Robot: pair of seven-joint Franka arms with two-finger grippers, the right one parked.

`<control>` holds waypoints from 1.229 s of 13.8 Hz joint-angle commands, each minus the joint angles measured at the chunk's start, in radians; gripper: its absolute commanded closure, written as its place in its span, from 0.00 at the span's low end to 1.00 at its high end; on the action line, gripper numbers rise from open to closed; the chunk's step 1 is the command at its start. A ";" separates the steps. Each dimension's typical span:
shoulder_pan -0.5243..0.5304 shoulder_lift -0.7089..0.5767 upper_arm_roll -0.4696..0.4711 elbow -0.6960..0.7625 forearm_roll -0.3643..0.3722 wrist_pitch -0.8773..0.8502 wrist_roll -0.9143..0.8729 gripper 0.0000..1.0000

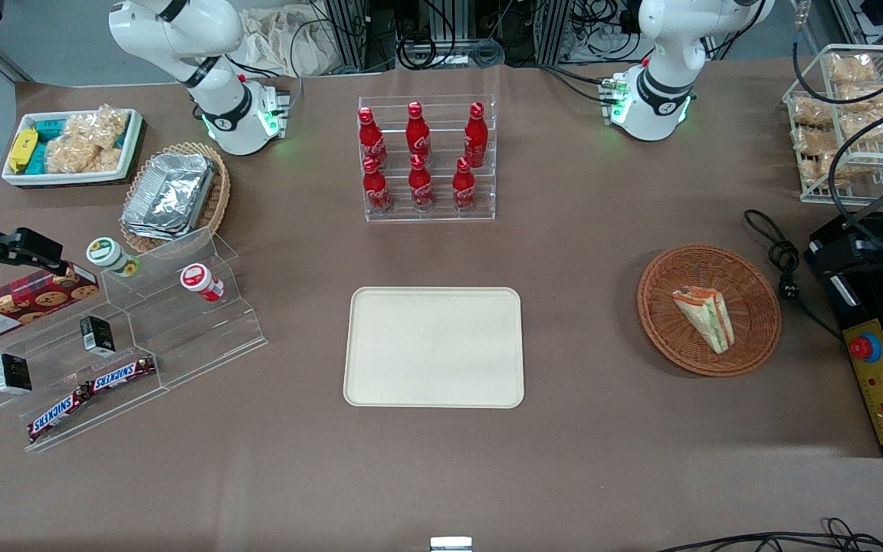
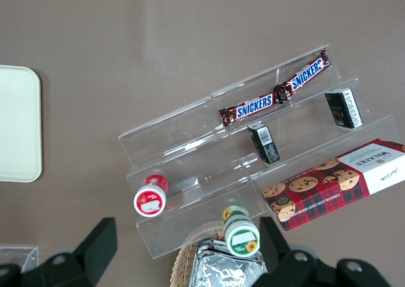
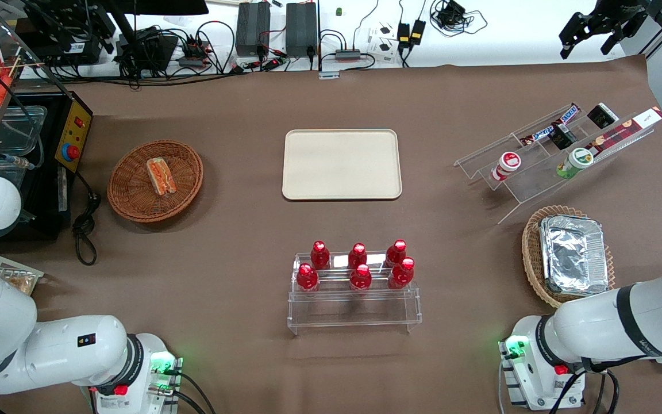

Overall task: Place sandwich from basket to tray
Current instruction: 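Move the left gripper from rest toward the sandwich in the wicker basket, then lower the left gripper over the wrapped sandwich and close on it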

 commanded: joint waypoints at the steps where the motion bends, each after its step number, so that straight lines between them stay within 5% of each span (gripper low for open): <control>1: -0.007 -0.001 0.008 -0.112 -0.002 0.002 0.007 0.01; 9: 0.018 -0.103 0.017 -0.656 0.001 0.472 -0.262 0.02; 17: 0.050 0.003 0.020 -0.865 0.004 0.821 -0.405 0.03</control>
